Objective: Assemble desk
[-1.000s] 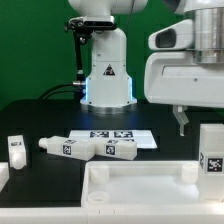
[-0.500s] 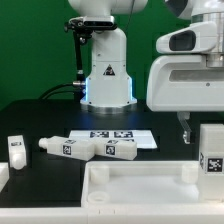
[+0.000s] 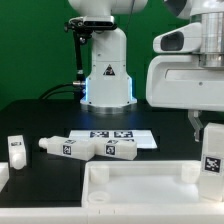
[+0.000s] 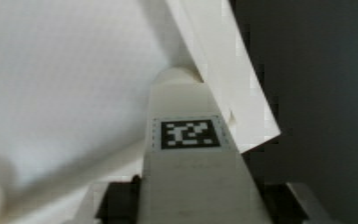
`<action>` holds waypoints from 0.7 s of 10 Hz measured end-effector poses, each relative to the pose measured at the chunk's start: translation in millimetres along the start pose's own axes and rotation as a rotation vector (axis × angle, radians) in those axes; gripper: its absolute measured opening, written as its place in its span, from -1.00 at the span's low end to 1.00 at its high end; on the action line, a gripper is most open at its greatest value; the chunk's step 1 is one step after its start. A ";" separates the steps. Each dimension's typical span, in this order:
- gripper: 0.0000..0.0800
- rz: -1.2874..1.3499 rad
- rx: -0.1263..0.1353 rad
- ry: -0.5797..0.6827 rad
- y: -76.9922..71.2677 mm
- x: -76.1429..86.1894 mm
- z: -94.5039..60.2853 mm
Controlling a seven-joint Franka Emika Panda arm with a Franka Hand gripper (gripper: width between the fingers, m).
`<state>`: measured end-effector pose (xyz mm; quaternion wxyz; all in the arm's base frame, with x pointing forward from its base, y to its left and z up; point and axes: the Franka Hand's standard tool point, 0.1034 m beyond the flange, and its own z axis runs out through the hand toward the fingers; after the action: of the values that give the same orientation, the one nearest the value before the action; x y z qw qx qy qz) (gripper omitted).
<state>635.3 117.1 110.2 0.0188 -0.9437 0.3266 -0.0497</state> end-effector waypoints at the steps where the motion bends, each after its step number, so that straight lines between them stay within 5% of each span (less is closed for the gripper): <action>1: -0.29 0.138 0.005 -0.001 0.2 -1.8 1.4; 4: -0.29 0.680 0.056 -0.063 0.8 -1.5 2.4; 7: -0.27 0.724 0.056 -0.066 -0.1 -2.4 2.5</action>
Offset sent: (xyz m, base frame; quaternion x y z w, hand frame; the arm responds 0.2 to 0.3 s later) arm 0.0134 0.0153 0.0040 0.1400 -0.0839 0.4784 0.8629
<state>633.7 118.6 107.5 0.0713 -0.7672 0.6371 -0.0183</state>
